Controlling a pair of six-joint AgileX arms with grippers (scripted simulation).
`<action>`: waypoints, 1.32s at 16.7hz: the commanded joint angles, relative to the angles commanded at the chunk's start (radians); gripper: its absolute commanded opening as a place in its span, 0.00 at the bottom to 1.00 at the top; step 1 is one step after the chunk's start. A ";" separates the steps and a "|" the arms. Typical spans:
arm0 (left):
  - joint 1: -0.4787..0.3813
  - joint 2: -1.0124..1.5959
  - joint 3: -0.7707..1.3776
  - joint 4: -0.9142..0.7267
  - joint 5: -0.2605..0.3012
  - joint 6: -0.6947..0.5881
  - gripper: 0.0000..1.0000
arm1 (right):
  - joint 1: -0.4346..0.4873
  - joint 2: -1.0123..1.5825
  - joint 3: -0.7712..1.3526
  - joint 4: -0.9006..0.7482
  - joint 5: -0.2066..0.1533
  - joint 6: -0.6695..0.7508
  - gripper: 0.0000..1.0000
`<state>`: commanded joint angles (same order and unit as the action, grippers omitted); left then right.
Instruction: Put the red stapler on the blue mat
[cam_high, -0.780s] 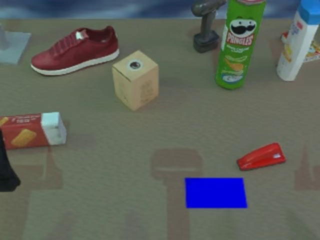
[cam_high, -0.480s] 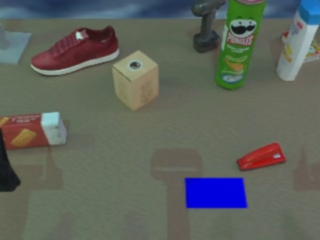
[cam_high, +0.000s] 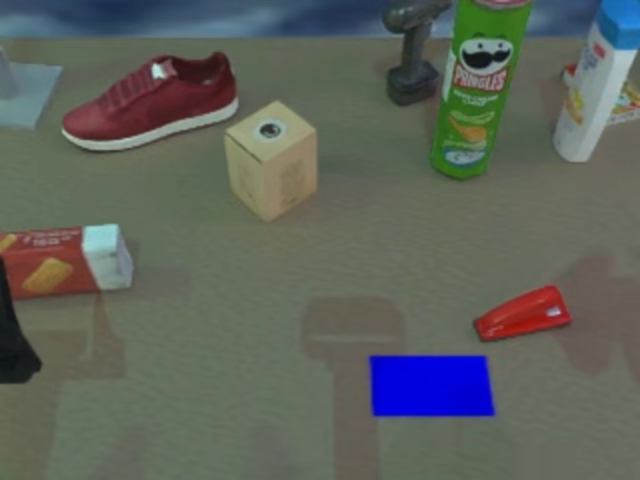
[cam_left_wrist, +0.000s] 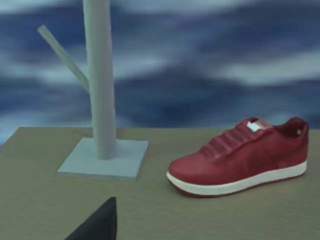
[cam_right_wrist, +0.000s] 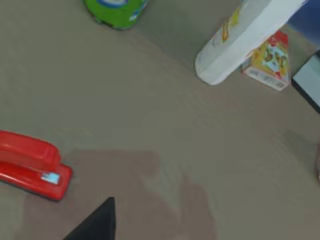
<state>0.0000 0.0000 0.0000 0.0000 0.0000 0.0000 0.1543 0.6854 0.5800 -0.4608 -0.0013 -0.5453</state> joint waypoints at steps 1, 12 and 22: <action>0.000 0.000 0.000 0.000 0.000 0.000 1.00 | 0.021 0.112 0.078 -0.066 0.001 -0.076 1.00; 0.000 0.000 0.000 0.000 0.000 0.000 1.00 | 0.215 1.066 0.806 -0.663 0.002 -0.771 1.00; 0.000 0.000 0.000 0.000 0.000 0.000 1.00 | 0.240 1.194 0.921 -0.737 0.001 -0.874 1.00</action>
<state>0.0000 0.0000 0.0000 0.0000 0.0000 0.0000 0.3939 1.8794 1.5008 -1.1976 -0.0006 -1.4194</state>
